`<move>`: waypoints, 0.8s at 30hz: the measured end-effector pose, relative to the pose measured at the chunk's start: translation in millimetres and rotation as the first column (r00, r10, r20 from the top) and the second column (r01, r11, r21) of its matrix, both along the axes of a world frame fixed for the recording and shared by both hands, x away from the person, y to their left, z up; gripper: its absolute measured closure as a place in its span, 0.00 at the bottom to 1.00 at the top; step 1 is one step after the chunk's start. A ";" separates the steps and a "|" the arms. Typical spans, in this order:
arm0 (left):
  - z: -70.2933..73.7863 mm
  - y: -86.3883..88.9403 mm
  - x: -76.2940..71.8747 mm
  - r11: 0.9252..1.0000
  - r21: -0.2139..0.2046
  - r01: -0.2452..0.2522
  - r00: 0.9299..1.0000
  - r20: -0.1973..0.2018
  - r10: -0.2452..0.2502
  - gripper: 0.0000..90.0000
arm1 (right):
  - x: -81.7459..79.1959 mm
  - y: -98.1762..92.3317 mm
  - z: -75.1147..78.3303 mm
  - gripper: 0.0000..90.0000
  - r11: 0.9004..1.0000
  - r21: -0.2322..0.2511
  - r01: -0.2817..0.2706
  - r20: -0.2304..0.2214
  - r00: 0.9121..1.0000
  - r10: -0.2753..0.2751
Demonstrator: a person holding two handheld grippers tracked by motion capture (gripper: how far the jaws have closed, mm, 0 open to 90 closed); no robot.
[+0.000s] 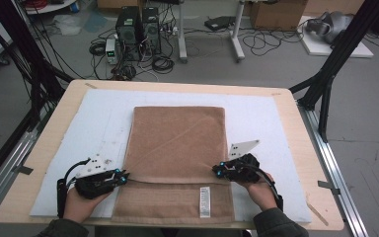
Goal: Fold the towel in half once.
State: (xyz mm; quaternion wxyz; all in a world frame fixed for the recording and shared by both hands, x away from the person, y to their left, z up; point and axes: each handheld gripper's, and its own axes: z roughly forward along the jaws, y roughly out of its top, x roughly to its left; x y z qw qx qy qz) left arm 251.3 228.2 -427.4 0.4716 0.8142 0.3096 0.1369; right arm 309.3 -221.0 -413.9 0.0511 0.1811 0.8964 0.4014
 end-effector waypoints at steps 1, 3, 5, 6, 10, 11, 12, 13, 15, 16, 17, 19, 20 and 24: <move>2.3 -0.8 -1.4 1.000 -0.010 -0.004 1.000 0.006 0.004 0.92 | -2.0 -1.8 4.3 0.95 1.000 0.010 -0.002 0.003 1.000 0.002; 6.4 -1.6 -5.4 1.000 -0.016 0.003 1.000 0.016 -0.003 0.92 | -6.8 -6.3 13.2 0.95 1.000 0.024 -0.010 0.020 1.000 0.009; 9.3 -2.8 -11.9 0.999 -0.026 0.022 1.000 0.015 -0.021 0.92 | -14.0 -11.0 21.3 0.95 0.999 0.032 -0.015 0.034 0.999 0.014; 10.5 -3.3 -16.0 0.999 -0.025 0.032 0.999 0.017 -0.032 0.92 | -18.0 -13.5 24.8 0.95 0.999 0.033 -0.025 0.042 0.999 0.024; 13.3 -3.0 -32.9 0.998 -0.025 0.054 0.998 0.025 -0.054 0.82 | -36.7 -20.9 29.3 0.94 0.998 0.025 -0.060 0.043 0.997 0.059; 14.0 -1.9 -35.0 0.998 -0.023 0.051 0.998 0.028 -0.050 0.75 | -40.5 -21.8 26.8 0.93 0.998 0.009 -0.065 0.039 0.997 0.065; 14.7 -0.4 -36.0 0.999 -0.021 0.045 0.999 0.028 -0.045 0.71 | -42.6 -22.9 23.1 0.89 0.997 0.000 -0.080 0.026 0.996 0.080; 14.9 0.9 -35.6 0.999 -0.017 0.043 0.999 0.026 -0.042 0.70 | -44.0 -24.0 19.3 0.85 0.997 -0.002 -0.083 0.009 0.997 0.083; 13.1 1.5 -31.9 0.999 -0.010 0.035 0.999 0.019 -0.034 0.70 | -44.3 -25.7 12.0 0.80 0.998 -0.007 -0.070 -0.005 0.998 0.070; 10.7 0.6 -29.1 0.999 -0.005 0.034 0.999 0.013 -0.034 0.70 | -43.9 -25.6 8.9 0.75 0.998 -0.009 -0.064 -0.009 0.998 0.064; 7.7 -0.7 -26.0 0.999 0.011 0.032 0.999 0.008 -0.032 0.71 | -42.6 -25.0 6.0 0.75 0.998 -0.015 -0.056 -0.013 0.998 0.055; 0.1 -3.9 -19.9 0.999 0.019 0.038 0.999 -0.016 -0.037 0.71 | -39.1 -21.8 -1.1 0.69 0.998 -0.040 -0.053 -0.014 0.999 0.053; -3.7 -6.3 -17.6 0.999 0.029 0.045 0.999 -0.025 -0.045 0.71 | -36.8 -19.9 -4.8 0.69 0.998 -0.044 -0.055 -0.021 0.998 0.054; -18.0 -16.2 -13.1 0.994 0.077 0.082 0.995 -0.063 -0.077 0.73 | -30.1 -12.7 -19.1 0.70 0.995 -0.079 -0.058 -0.048 0.997 0.054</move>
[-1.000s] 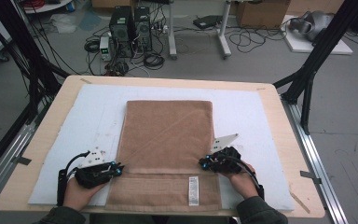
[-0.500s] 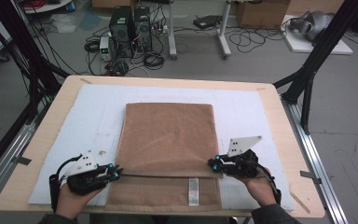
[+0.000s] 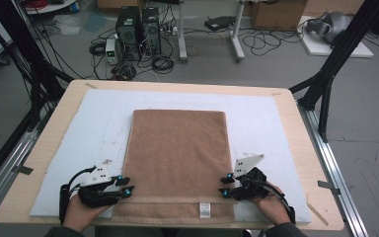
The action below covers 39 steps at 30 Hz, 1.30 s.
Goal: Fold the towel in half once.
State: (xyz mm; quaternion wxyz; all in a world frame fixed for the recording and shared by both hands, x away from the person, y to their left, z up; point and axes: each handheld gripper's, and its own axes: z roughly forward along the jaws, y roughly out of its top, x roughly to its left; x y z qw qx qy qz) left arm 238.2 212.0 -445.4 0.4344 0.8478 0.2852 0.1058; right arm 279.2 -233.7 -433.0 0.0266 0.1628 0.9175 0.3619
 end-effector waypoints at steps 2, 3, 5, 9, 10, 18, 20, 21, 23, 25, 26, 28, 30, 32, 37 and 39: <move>-4.6 -2.9 -2.3 1.000 0.008 -0.006 0.999 0.032 0.005 0.79 | 0.9 1.0 -3.6 0.77 1.000 0.011 0.010 0.006 1.000 -0.011; -4.6 -3.2 -2.5 1.000 0.004 -0.015 0.999 0.031 0.014 0.85 | 0.4 1.0 -3.9 0.81 1.000 0.013 0.019 0.009 1.000 -0.019; -4.6 -2.9 -2.3 1.000 -0.008 -0.018 0.999 0.028 0.019 0.94 | -0.4 1.2 -4.2 0.88 1.000 0.014 0.014 0.016 1.000 -0.015; 0.4 -2.2 -3.9 1.000 -0.003 -0.022 0.999 0.045 0.022 0.97 | 1.0 2.2 -0.8 0.93 1.000 0.020 0.016 0.008 1.000 -0.016; 2.0 -1.5 -4.6 1.000 -0.010 -0.023 0.999 0.047 0.023 0.97 | 0.4 2.1 2.4 0.94 1.000 0.022 0.013 0.017 1.000 -0.013; 16.4 7.6 -9.7 0.999 -0.043 -0.015 0.998 0.053 0.017 0.99 | -4.7 -0.1 29.5 0.94 0.998 0.062 0.001 0.077 0.997 -0.005; 11.8 5.5 -8.7 1.000 -0.023 -0.011 0.999 0.040 0.012 0.90 | -3.3 0.5 26.7 0.94 0.999 0.043 -0.003 0.068 0.998 0.000; 9.1 4.3 -7.1 1.000 -0.022 -0.016 1.000 0.021 0.016 0.81 | -3.0 1.2 23.1 0.94 0.999 0.032 0.000 0.060 0.998 -0.001; 4.6 2.2 -3.6 1.000 -0.018 -0.008 1.000 -0.001 0.008 0.70 | -3.2 1.7 15.2 0.94 1.000 0.023 0.002 0.044 0.999 -0.003; 1.1 -2.7 -0.2 1.000 0.000 0.009 1.000 -0.018 -0.009 0.66 | -3.3 1.3 7.9 0.94 1.000 0.027 0.008 0.029 1.000 -0.009; 0.0 -5.1 0.2 1.000 0.006 0.011 1.000 -0.016 -0.011 0.67 | -3.1 0.9 4.4 0.93 0.999 0.036 0.016 0.021 1.000 -0.017; -0.4 -8.6 0.1 0.999 0.034 0.011 1.000 0.011 -0.012 0.73 | -3.0 0.2 1.2 0.93 0.999 0.043 0.021 0.011 1.000 -0.021; -0.4 -8.7 0.2 0.999 0.042 0.003 1.000 0.023 -0.004 0.85 | -3.3 0.3 0.7 0.93 0.999 0.048 0.025 0.008 1.000 -0.026; 0.1 -8.0 -0.2 0.999 0.034 0.002 1.000 0.021 -0.003 0.93 | -3.3 1.3 2.6 0.93 0.999 0.048 0.020 0.017 1.000 -0.021; 3.6 -5.8 -3.6 1.000 0.014 -0.014 0.999 0.038 0.014 0.96 | -5.2 1.4 10.4 0.93 0.998 0.066 0.014 0.037 0.999 -0.017; 9.1 -2.2 -5.6 1.000 -0.004 -0.019 0.999 0.048 0.019 0.96 | -6.9 0.3 14.3 0.93 0.997 0.076 0.016 0.041 0.999 -0.019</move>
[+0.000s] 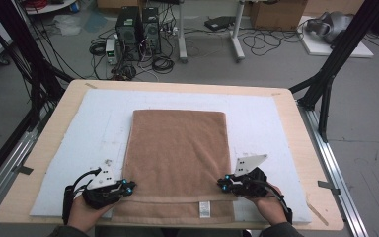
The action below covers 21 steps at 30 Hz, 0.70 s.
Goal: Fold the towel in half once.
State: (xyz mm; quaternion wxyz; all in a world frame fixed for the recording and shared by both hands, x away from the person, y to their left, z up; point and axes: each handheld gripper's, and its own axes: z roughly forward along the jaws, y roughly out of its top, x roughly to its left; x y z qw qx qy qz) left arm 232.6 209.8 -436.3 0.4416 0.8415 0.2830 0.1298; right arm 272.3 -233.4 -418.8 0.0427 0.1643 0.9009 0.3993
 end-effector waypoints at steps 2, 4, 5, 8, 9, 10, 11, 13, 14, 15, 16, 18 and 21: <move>5.7 3.2 -2.3 1.000 -0.023 -0.007 1.000 0.013 0.008 0.96 | -1.1 -1.0 4.3 0.93 1.000 0.014 -0.003 0.015 1.000 0.003; 11.7 6.6 -5.1 0.999 -0.036 -0.012 1.000 0.024 0.013 0.96 | -3.5 -1.3 9.5 0.93 1.000 0.023 -0.003 0.025 1.000 0.003; 14.7 8.4 -6.4 0.999 -0.036 -0.013 0.999 0.031 0.014 0.96 | -4.9 -1.3 12.5 0.93 0.999 0.032 0.000 0.032 0.999 -0.001; 22.1 11.4 -11.2 0.999 -0.053 -0.015 0.999 0.037 0.017 0.96 | -9.2 -1.1 21.5 0.93 0.999 0.053 -0.011 0.052 0.999 0.008; 24.1 12.0 -13.8 0.998 -0.066 -0.016 0.999 0.039 0.018 0.96 | -11.2 -0.8 24.2 0.93 0.998 0.055 -0.015 0.062 0.998 0.012; 25.9 12.4 -16.8 0.997 -0.074 -0.016 0.999 0.041 0.019 0.96 | -13.5 -0.6 26.7 0.93 0.998 0.056 -0.017 0.072 0.997 0.013; 27.0 12.8 -20.4 0.997 -0.081 -0.018 0.999 0.043 0.021 0.96 | -16.5 -1.2 29.2 0.93 0.998 0.058 -0.019 0.075 0.997 0.015; 27.3 13.8 -29.2 0.995 -0.096 -0.016 0.999 0.046 0.020 0.96 | -23.8 -3.4 32.0 0.93 0.997 0.072 -0.021 0.084 0.996 0.015; 26.8 14.4 -34.3 0.994 -0.104 -0.013 0.999 0.038 0.017 0.96 | -27.8 -4.9 32.4 0.93 0.997 0.078 -0.028 0.084 0.996 0.021; 26.5 15.6 -39.8 0.994 -0.108 -0.010 0.999 0.034 0.014 0.96 | -32.1 -6.5 32.3 0.94 0.996 0.079 -0.038 0.077 0.996 0.032; 26.1 16.3 -45.5 0.994 -0.109 -0.006 0.999 0.034 0.009 0.96 | -36.8 -7.4 31.5 0.94 0.995 0.085 -0.052 0.068 0.997 0.047; 23.7 15.6 -54.9 0.996 -0.085 0.015 0.999 0.034 -0.012 0.96 | -47.3 -8.4 29.8 0.92 0.994 0.075 -0.079 0.069 0.995 0.074; 20.9 14.8 -55.2 0.998 -0.067 0.004 1.000 0.022 -0.003 0.84 | -51.6 -11.7 25.1 0.83 0.992 0.085 -0.088 0.031 0.996 0.086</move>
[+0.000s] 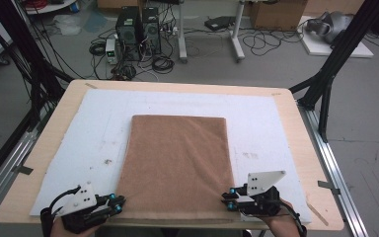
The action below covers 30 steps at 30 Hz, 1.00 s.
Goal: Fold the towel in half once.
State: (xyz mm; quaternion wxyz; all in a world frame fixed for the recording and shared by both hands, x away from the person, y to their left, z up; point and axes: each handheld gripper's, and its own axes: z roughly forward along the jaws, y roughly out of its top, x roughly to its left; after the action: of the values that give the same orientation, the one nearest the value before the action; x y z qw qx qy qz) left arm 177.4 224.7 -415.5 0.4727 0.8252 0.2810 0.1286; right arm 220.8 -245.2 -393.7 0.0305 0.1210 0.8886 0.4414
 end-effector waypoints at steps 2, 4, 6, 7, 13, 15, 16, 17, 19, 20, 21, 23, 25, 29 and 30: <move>0.5 0.6 5.9 1.000 -0.016 -0.011 1.000 -0.004 0.011 0.77 | 2.5 -3.5 -0.9 0.78 1.000 0.010 0.023 -0.005 1.000 -0.023; 1.4 0.1 12.7 0.999 -0.029 -0.014 1.000 0.004 0.014 0.74 | 7.1 -6.3 -0.8 0.73 0.999 0.021 0.050 -0.003 0.999 -0.050; 2.0 -1.0 21.2 0.999 -0.028 -0.022 1.000 0.009 0.023 0.70 | 13.7 -8.7 -0.4 0.70 0.997 0.030 0.068 -0.006 0.998 -0.068; 1.9 -1.4 23.9 0.999 -0.037 -0.024 1.000 0.007 0.025 0.69 | 17.9 -9.7 -0.1 0.67 0.995 0.033 0.092 -0.005 0.996 -0.091; 5.7 -3.9 42.5 0.998 -0.059 -0.035 0.999 0.011 0.035 0.62 | 39.2 -9.8 0.8 0.55 0.989 0.031 0.146 -0.012 0.989 -0.146; 8.4 -4.5 50.0 0.997 -0.061 -0.038 0.999 0.012 0.039 0.59 | 47.2 -8.5 1.4 0.50 0.986 0.037 0.164 -0.018 0.986 -0.163; 9.7 -4.9 53.9 0.997 -0.064 -0.038 0.999 0.017 0.039 0.58 | 50.9 -7.7 1.9 0.47 0.983 0.042 0.179 -0.018 0.984 -0.178; 11.0 -5.3 57.6 0.997 -0.065 -0.039 0.999 0.021 0.040 0.57 | 54.8 -6.8 2.0 0.46 0.980 0.038 0.196 -0.015 0.981 -0.195; 13.0 -7.1 65.5 0.997 -0.059 -0.047 0.999 0.023 0.049 0.52 | 63.2 -5.6 1.0 0.45 0.976 0.043 0.212 -0.017 0.977 -0.211; 13.8 -8.3 68.9 0.997 -0.061 -0.055 0.998 0.026 0.056 0.51 | 67.1 -4.8 0.4 0.43 0.972 0.041 0.232 -0.015 0.973 -0.231; 14.7 -9.3 72.0 0.997 -0.061 -0.056 0.998 0.026 0.058 0.50 | 71.7 -3.9 -0.3 0.42 0.969 0.043 0.241 -0.015 0.970 -0.241; 16.9 -11.4 77.8 0.996 -0.061 -0.061 0.998 0.030 0.063 0.47 | 79.8 -2.5 -0.5 0.40 0.965 0.059 0.254 -0.030 0.967 -0.253; 19.5 -12.6 84.2 0.996 -0.065 -0.067 0.997 0.034 0.069 0.46 | 87.7 -1.0 0.4 0.39 0.963 0.055 0.262 -0.035 0.965 -0.260; 23.7 -12.5 97.5 0.994 -0.066 -0.086 0.995 0.041 0.088 0.44 | 101.9 -0.8 4.5 0.40 0.962 0.044 0.269 -0.040 0.963 -0.268; 24.3 -12.5 100.5 0.994 -0.068 -0.085 0.995 0.040 0.087 0.44 | 104.3 -1.3 6.0 0.40 0.962 0.042 0.269 -0.047 0.963 -0.267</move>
State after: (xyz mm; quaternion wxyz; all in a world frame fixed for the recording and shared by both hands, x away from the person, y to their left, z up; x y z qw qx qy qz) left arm 277.9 212.1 -391.2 0.4998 0.7933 0.3103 0.1569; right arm 325.0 -246.5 -387.7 0.0688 0.2497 0.8537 0.4518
